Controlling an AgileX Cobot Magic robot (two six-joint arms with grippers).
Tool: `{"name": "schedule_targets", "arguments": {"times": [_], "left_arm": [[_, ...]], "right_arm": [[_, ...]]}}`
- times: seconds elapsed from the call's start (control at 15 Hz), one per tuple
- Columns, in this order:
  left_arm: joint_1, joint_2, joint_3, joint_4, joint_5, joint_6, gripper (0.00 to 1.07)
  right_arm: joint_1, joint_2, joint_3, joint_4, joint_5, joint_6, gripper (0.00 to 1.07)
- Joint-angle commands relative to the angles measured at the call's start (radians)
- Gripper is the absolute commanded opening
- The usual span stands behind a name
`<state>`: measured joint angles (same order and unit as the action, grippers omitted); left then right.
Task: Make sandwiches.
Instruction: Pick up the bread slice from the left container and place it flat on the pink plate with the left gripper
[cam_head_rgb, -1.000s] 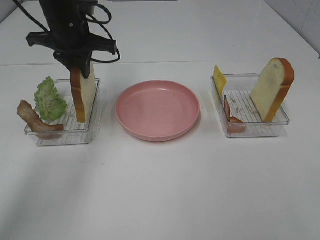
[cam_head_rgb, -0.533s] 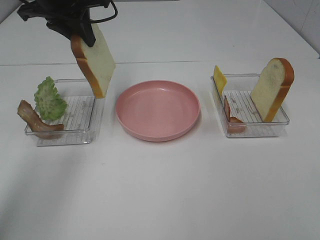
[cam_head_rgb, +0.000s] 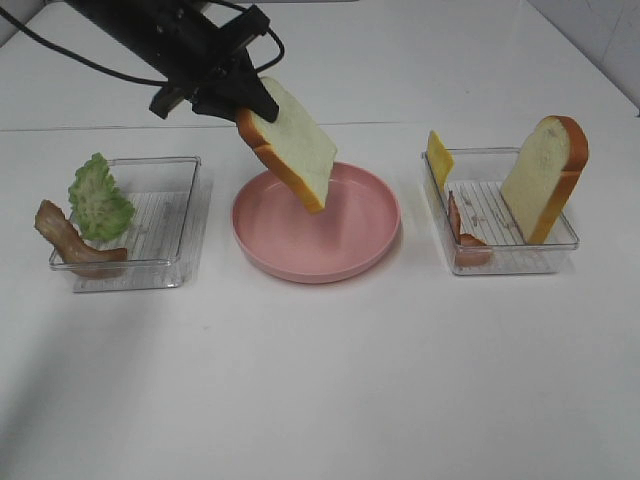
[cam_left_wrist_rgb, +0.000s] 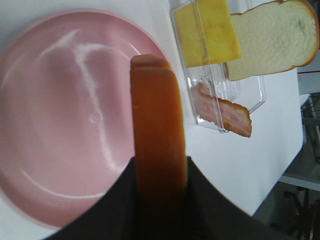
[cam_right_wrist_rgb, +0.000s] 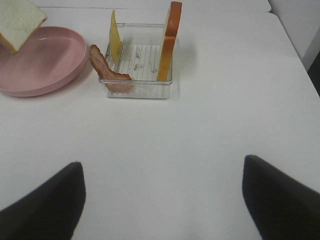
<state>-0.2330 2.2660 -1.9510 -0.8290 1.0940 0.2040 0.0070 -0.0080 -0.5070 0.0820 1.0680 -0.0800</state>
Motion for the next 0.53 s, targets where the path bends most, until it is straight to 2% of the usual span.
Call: {"name": "schedule_targets", "arguments": {"times": [0.07, 0.27, 0.53], "left_arm": [[0.001, 0.065, -0.002, -0.147, -0.009, 0.071, 0.0], [0.001, 0.135, -0.002, -0.209, -0.013, 0.135, 0.0], [-0.009, 0.185, -0.002, -0.22, -0.049, 0.13, 0.0]], "right_arm": [[-0.007, -0.012, 0.001, 0.003, -0.007, -0.006, 0.8], [-0.007, -0.012, 0.001, 0.003, -0.007, -0.006, 0.8], [-0.007, -0.012, 0.001, 0.003, -0.007, -0.006, 0.8]]}}
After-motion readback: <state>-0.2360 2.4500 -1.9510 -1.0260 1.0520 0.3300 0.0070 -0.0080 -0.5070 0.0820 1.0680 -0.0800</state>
